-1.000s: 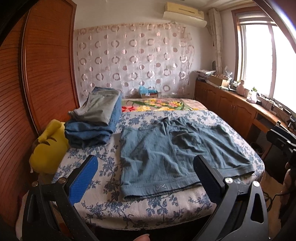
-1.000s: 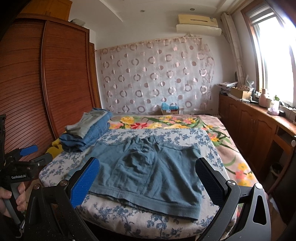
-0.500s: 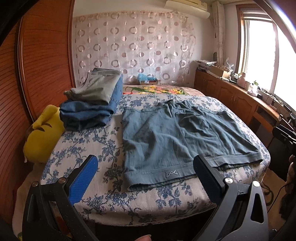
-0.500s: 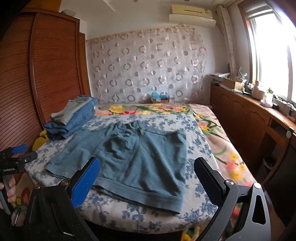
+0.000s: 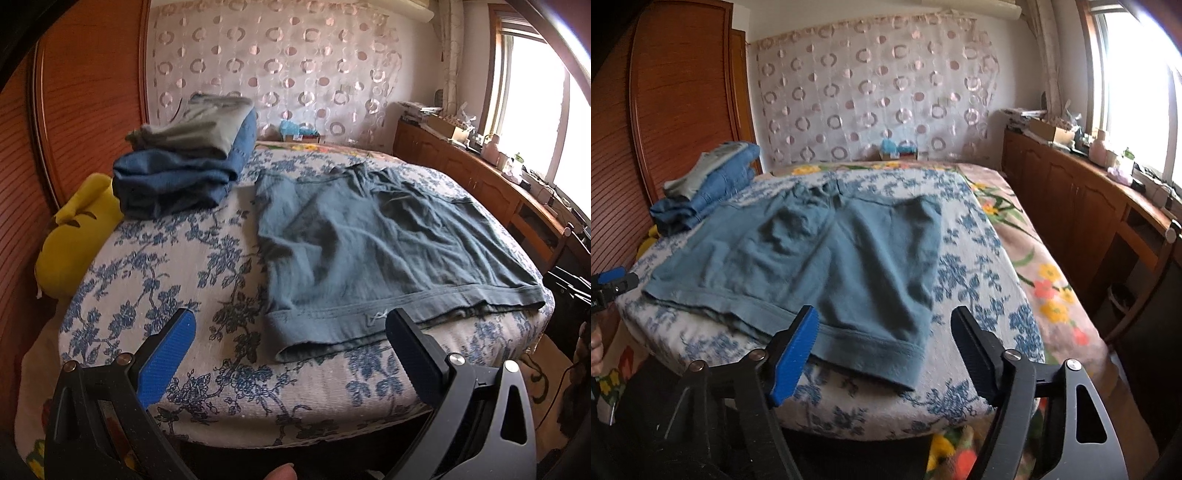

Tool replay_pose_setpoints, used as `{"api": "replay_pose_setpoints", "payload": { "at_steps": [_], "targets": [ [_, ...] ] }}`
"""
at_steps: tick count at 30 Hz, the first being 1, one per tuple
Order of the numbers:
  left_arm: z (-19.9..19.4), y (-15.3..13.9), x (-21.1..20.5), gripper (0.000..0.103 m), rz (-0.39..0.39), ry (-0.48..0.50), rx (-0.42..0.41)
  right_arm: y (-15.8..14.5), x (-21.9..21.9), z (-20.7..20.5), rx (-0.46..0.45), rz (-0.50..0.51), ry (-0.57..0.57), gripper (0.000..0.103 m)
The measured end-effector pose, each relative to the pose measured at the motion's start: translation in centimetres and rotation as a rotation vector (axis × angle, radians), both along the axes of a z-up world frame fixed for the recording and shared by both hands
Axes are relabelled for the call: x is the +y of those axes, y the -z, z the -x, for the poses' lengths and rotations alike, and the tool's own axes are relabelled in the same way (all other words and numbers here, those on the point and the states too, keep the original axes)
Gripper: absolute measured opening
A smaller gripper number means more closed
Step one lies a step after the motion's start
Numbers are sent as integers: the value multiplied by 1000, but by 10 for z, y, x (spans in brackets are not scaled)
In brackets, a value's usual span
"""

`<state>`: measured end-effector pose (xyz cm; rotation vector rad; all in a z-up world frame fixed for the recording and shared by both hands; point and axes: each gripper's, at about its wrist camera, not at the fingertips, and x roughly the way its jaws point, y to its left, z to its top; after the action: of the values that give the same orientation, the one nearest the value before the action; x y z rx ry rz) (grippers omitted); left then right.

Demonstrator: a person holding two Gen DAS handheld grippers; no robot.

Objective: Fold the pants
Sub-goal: 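Move both tools toward the shorts' hem and grasp it with the left gripper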

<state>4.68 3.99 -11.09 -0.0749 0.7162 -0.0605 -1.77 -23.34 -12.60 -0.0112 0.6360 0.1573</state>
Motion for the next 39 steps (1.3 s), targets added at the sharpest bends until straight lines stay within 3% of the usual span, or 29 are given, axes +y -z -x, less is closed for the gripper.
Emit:
{"api": "replay_pose_setpoints", "payload": {
  "at_steps": [5,8,12,17,25,28,39],
  "targets": [
    [-5,11,8,100,43,2,34,-7,0,4,31,-3,12,75],
    [-6,15,12,88,71,6,46,-9,0,5,34,-11,7,75],
    [-8,20,16,61,89,6,61,-18,-1,13,19,-16,7,75],
    [-8,24,17,56,88,13,69,-17,-6,18,15,-29,11,75],
    [-6,22,14,15,93,50,68,-3,-12,-8,17,-46,-3,75],
    [-5,12,12,8,115,81,51,-1,-15,-15,20,-60,-2,75],
    [-25,-33,-34,7,118,217,-6,-6,-14,-19,1,-87,-19,75]
  ]
}}
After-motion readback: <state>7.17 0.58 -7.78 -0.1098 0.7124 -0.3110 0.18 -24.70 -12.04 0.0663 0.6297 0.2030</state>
